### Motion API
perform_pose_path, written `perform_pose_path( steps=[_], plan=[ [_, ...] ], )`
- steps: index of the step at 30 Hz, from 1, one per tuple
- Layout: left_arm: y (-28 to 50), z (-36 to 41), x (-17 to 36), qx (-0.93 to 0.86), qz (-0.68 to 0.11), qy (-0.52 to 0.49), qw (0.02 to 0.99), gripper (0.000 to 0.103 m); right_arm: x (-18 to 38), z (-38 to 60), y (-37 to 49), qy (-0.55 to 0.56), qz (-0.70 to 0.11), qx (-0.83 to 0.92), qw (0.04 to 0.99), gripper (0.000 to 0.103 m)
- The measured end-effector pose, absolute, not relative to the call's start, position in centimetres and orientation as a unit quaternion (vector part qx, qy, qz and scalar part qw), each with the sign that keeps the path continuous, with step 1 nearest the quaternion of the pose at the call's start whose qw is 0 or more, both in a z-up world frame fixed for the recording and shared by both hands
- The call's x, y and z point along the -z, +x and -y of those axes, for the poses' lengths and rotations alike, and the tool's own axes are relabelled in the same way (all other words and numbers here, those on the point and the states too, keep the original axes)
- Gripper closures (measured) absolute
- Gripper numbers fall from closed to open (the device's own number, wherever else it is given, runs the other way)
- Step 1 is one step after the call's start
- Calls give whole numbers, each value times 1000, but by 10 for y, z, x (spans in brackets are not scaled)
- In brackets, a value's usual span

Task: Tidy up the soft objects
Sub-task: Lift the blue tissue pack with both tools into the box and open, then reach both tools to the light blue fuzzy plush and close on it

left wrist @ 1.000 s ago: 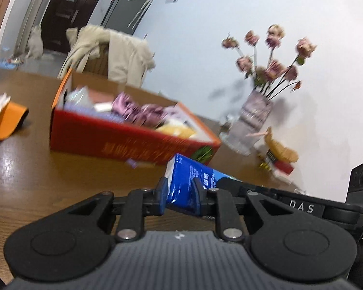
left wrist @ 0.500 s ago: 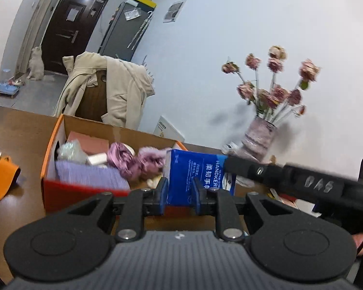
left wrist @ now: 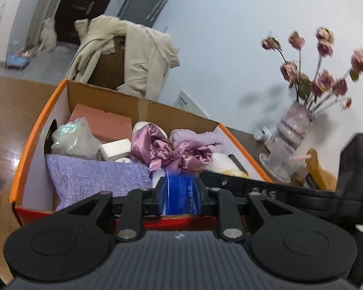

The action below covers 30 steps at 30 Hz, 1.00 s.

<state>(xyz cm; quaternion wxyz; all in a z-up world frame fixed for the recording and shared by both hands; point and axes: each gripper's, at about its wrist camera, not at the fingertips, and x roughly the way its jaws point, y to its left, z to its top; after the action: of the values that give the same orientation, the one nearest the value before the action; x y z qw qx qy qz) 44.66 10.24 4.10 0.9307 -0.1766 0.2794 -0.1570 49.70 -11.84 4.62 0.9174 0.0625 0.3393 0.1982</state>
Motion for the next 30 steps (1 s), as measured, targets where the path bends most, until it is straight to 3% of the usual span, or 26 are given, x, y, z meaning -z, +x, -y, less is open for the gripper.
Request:
perform_pose_path(
  steps=[3,6,12,19,23,30],
  plan=[
    [444,-104,-40,161,-276,-171,932,80,-39,114,502,55,-352,-207,911,85],
    [438,-105,-49,145,-274,-165,937,71,-40,102,496,29,-352,-212,911,85],
    [404,-93,-82,123,-238,-125,955,70,-90,115,456,3,-290,-219,932,83],
    [337,-68,-126,103,-186,-68,975,38,-152,157,384,-29,-213,-233,948,54],
    [288,-46,-147,85,-145,-29,985,22,-165,176,333,-44,-172,-243,954,31],
    [197,-7,-135,55,-87,6,995,0,-160,201,245,-66,-97,-242,963,10]
  ],
)
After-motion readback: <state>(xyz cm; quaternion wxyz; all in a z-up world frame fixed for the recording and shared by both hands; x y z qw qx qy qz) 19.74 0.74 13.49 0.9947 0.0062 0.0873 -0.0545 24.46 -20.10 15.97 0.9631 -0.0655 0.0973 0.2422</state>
